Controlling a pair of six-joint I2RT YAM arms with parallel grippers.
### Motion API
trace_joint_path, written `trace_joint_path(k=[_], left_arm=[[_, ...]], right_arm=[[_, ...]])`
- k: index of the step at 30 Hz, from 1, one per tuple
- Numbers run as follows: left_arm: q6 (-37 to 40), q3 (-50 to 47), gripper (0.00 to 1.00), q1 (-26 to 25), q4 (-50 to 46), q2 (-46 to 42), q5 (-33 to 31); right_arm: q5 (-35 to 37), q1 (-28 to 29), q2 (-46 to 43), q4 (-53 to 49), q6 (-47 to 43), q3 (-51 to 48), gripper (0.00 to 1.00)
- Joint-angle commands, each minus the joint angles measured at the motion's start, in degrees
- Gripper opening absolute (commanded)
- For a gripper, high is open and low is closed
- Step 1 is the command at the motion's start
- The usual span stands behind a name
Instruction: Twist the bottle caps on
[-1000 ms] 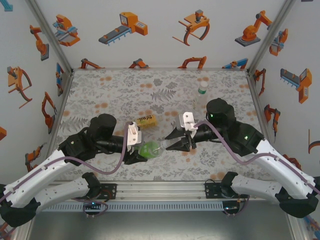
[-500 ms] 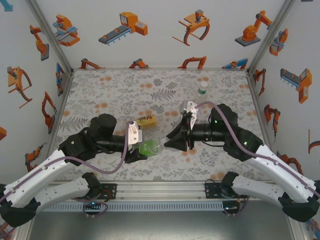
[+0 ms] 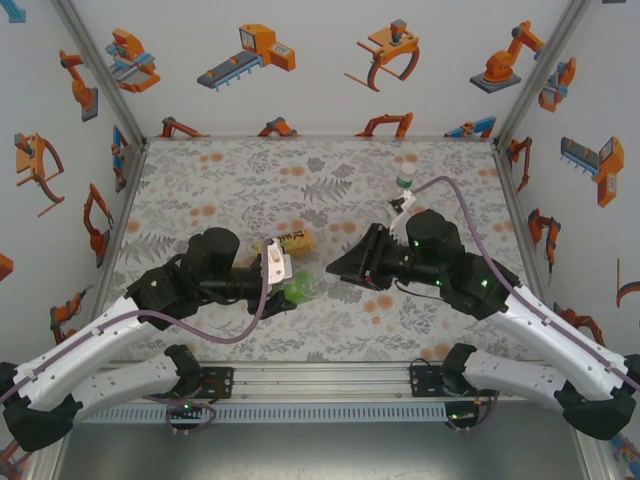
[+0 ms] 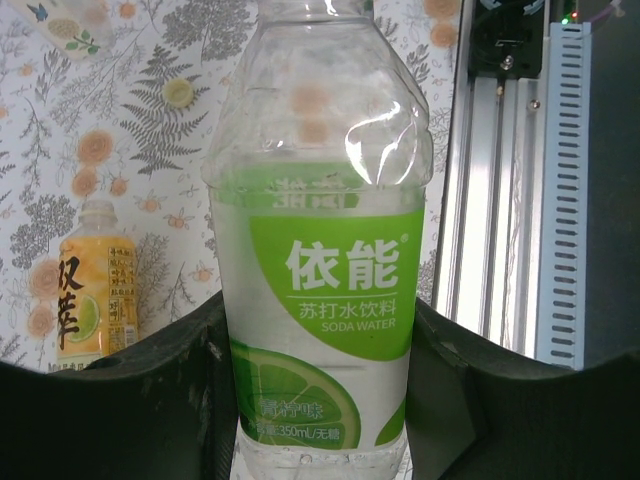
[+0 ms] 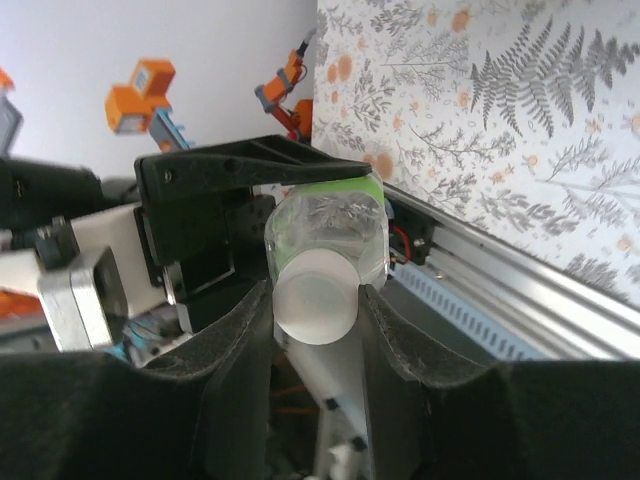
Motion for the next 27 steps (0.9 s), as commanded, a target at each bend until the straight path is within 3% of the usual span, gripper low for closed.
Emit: trace_joint_path(k=[1,4,6,17,23,27], left_arm=[[1.6,1.6,0.00,-0.2,4.4,0.8,-1.0],[1.9,1.6,0.00,-0.2,4.6,1.3,-0.5],[2.0,1.5,0.00,-0.2,4.7,1.5,0.2],[2.6,0.5,0.00,-0.2,4.7,2.1,2.0],[2.7,0.0,0.00,-0.2,5.9,2.7,4.7],[2.7,0.1,0.00,-0.3,6.4,3.2,6.9]], right_arm=[[-0.3,0.2,0.8,-0.7,12.4,-2.0,0.00],[-0.2,0.2,1.8,-3.3,9.8,0.7,0.02],[0.4,0.2,2.2,-5.0,7.4,2.4,0.09],[3.5,0.1,1.6,-9.0,-16.7,10.4,0.65],[3.5,0.1,-0.5,-9.0,-29.4,12.4,0.68],[0.0,0.1,-2.3,-6.7,-44.0,12.2,0.67]])
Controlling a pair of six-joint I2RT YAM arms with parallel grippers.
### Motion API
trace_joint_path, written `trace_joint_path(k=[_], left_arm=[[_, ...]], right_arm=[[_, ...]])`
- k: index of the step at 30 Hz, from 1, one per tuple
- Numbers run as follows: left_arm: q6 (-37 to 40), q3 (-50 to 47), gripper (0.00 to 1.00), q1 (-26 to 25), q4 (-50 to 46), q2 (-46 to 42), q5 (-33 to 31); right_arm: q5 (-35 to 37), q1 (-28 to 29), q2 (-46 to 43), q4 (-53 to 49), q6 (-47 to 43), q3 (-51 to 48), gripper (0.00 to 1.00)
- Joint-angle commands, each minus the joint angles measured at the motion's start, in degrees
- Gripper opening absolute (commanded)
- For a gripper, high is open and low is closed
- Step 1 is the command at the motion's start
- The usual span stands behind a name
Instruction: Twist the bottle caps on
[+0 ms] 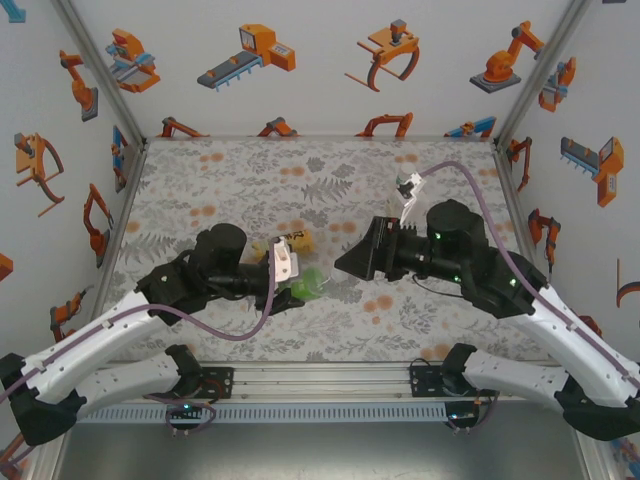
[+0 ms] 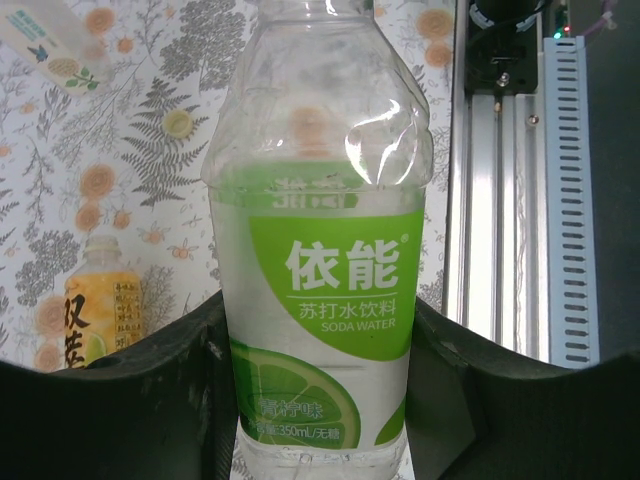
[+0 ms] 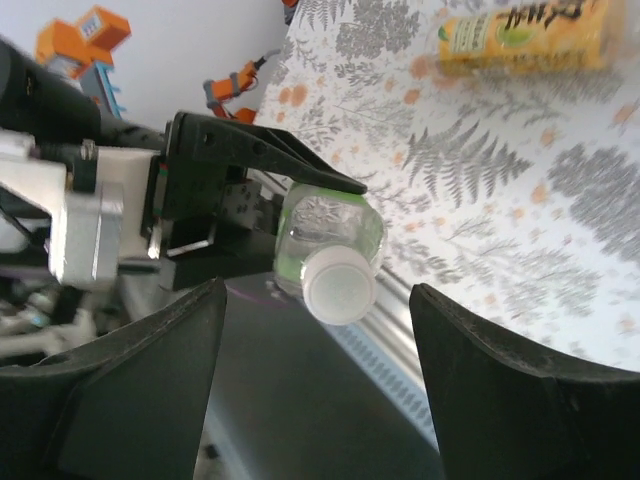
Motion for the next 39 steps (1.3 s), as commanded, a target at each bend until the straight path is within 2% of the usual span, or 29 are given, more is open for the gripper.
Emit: trace_joint_path(k=[1,10,13,17,22,31,39], left_arm=[[1.1,0.3,0.00,-0.2,1.9,0.5,4.2],[1.9,2.2,0.00,-0.2,0.7,2.2,7.6],[1.2,2.4,0.00,-0.2,1.1,2.8,8.5],[0.8,2.6,0.00,-0.2,1.3,3.0,9.8],[1.7,2.6,0.00,-0.2,1.4,3.2,9.6],[2.3,2.9,0.00,-0.2,1.7,4.4,12.0],[1.7,3.5,0.00,-0.4,2.0,4.6,12.8]], right_arm=[[-4.3,0.3,-2.1,2.0,-19.0,1.4,0.67],[-22.8,0.3,-2.1,-2.4,-54.3,2.6,0.69],[-25.2,0.3,-2.9,-3.3,-62.6,1.5,0.68],[-25.0,0.4,-3.1,-3.2,-66.8,0.4,0.68],[-26.6,0.3,-2.1,-2.0,-67.0,-1.0,0.68],[-25.7,0.4,-2.0,-0.7,-67.1,-3.1,0.63],[-24.4,0.4,-2.2,0.5,-67.0,-4.3,0.53]])
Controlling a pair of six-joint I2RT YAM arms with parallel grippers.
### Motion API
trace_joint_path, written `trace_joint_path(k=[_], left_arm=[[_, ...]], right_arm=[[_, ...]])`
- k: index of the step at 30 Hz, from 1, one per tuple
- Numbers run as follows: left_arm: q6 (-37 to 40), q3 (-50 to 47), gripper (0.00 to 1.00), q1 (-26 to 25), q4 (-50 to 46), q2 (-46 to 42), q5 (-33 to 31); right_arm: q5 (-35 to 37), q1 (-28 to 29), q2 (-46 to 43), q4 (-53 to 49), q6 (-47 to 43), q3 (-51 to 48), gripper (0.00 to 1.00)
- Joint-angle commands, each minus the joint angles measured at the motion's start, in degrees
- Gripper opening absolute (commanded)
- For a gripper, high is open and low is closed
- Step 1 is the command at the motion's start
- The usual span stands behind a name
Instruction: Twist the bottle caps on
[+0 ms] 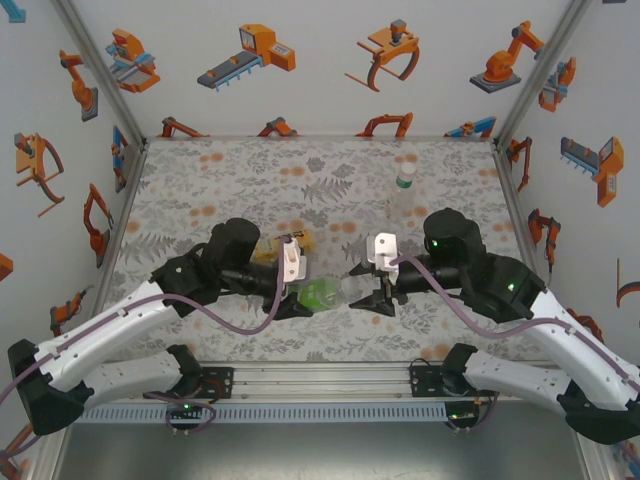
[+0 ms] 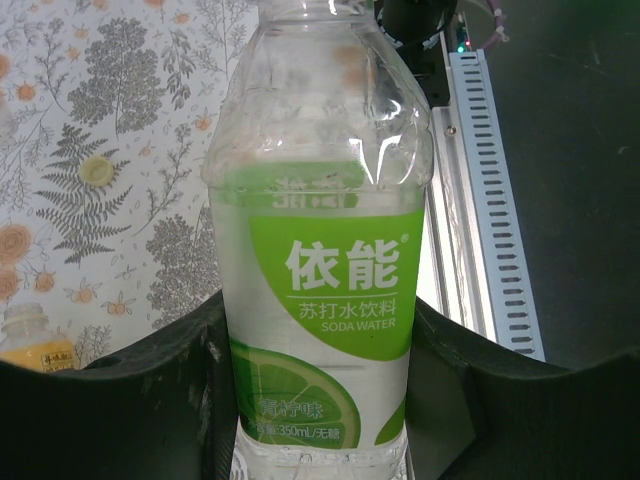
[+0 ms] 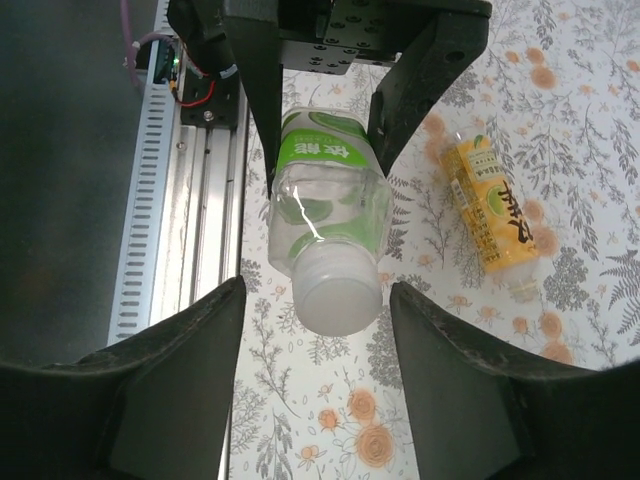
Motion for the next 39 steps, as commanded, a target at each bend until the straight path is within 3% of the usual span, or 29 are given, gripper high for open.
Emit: trace_joint_path(k=[1,14,19,23,27,32,39], left_arm=[[0.8,2.0,0.00,-0.3,1.5,-0.4,2.1],[0.9,1.6,0.00,-0.3,1.3,-1.2,1.7],[0.9,1.5,0.00,-0.3,1.2,-1.6,1.3],[0.5,1.0,0.00,-0.3,2.1,-2.1,0.0],[0.3,-0.2,0.00,-0.3,3.7,-3.2,-2.7],[0.6,-1.4,0.00,-0.3,5.3,-3.7,-8.1],[2.2,-1.9,0.00,-0.3,5.4,-2.5,-11.5]], right_arm=[[-0.3,0.3,-0.6,2.7,-0.8,-0.8,0.52],[-1.0,0.4,0.2,2.9,-0.3,-0.7,0.32],[0.5,0.3,0.1,5.0,5.1,-1.5,0.21],[5.9,0.3,-0.8,10.0,20.6,-3.8,0.10],[15.3,0.4,-2.7,13.0,41.6,-7.2,0.00],[26.7,0.3,-4.0,9.6,72.7,-9.7,0.00],[24.3,0.3,-6.0,10.5,114.1,-17.5,0.00]])
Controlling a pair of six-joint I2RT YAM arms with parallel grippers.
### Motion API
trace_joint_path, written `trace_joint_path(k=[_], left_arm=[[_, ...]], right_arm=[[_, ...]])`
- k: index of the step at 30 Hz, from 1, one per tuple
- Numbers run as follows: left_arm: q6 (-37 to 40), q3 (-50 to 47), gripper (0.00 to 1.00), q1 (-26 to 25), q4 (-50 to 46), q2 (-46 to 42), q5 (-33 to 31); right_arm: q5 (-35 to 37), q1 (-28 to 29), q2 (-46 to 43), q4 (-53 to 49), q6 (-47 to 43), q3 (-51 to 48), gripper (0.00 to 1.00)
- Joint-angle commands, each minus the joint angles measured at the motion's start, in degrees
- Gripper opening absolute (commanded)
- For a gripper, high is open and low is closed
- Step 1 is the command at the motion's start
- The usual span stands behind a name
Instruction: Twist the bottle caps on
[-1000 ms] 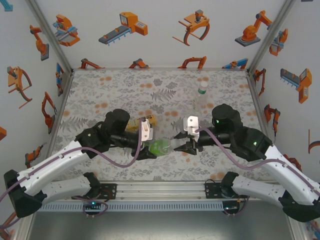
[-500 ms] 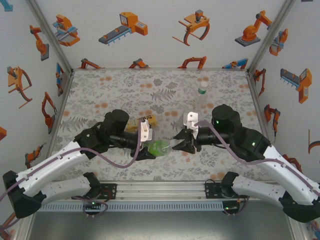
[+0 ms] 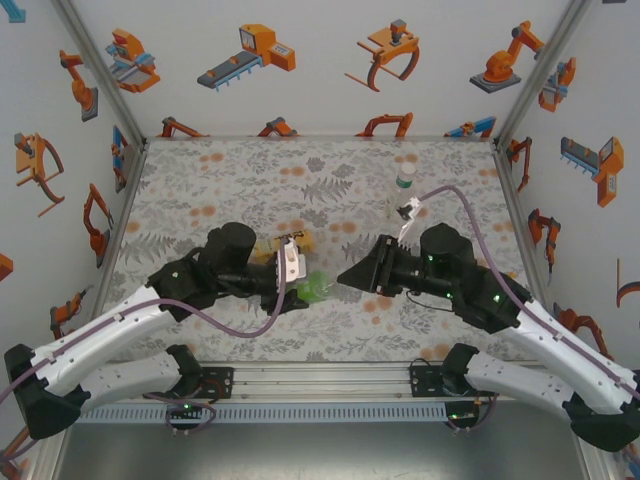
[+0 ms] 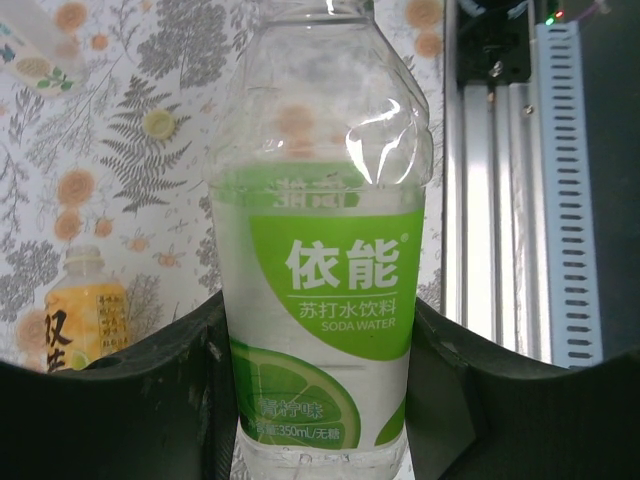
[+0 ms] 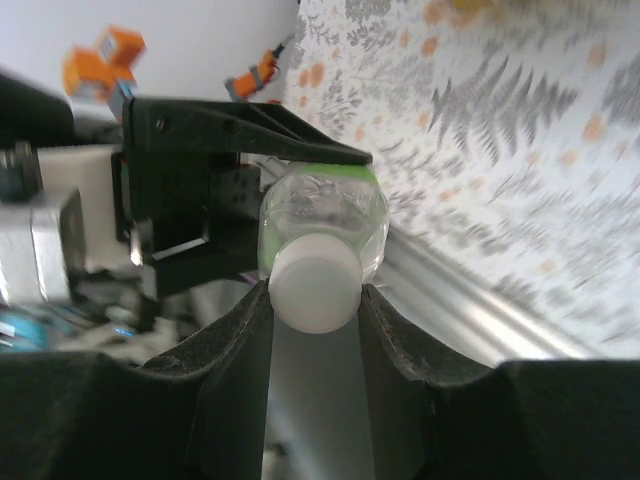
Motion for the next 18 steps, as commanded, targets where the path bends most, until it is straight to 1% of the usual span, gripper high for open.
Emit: trace_joint_path(k=[1,2,4,9,10,11,12,14,17,18], left_arm=[[1.9,0.2,0.00,-0.1,5.0,-0.3,-1.2],[2.0,0.1,0.00,-0.1,5.0,-0.1,-1.2],[2.2,0.0,0.00,-0.2,4.9,0.1,-1.1],[2.5,-0.2,0.00,-0.1,5.1,0.2,-0.5],[2.6,-0.2,0.00,-0.1,5.0,0.2,-0.3],[2.6,-0.1,0.00,-0.1,5.0,0.1,-0.1],[2.6,0.0,0.00,-0.1,4.8,0.0,0.1],[2.6,0.1,0.00,-0.1,4.5,-0.1,0.5],[2.6,0.2,0.00,-0.1,3.6,-0.5,1.1],[2.6,0.2,0.00,-0.1,3.4,-0.7,1.3]], right_arm=[[0.6,0.1,-1.5,0.3,28.7,-5.2,0.00],[0.2,0.1,-1.7,0.9,30.3,-5.9,0.00],[0.4,0.0,-1.4,-0.8,29.7,-4.7,0.00],[2.5,0.0,0.7,-7.1,20.9,1.0,0.00],[2.8,0.0,1.0,-7.9,18.8,2.1,0.03],[3.1,0.0,1.4,-8.5,16.2,3.1,0.11],[3.5,0.0,1.7,-9.2,13.3,4.3,0.22],[4.6,0.0,2.2,-11.2,7.7,6.7,0.37],[7.3,0.0,1.8,-13.5,0.9,9.4,0.51],[8.1,0.0,1.5,-13.6,-1.2,10.0,0.54]])
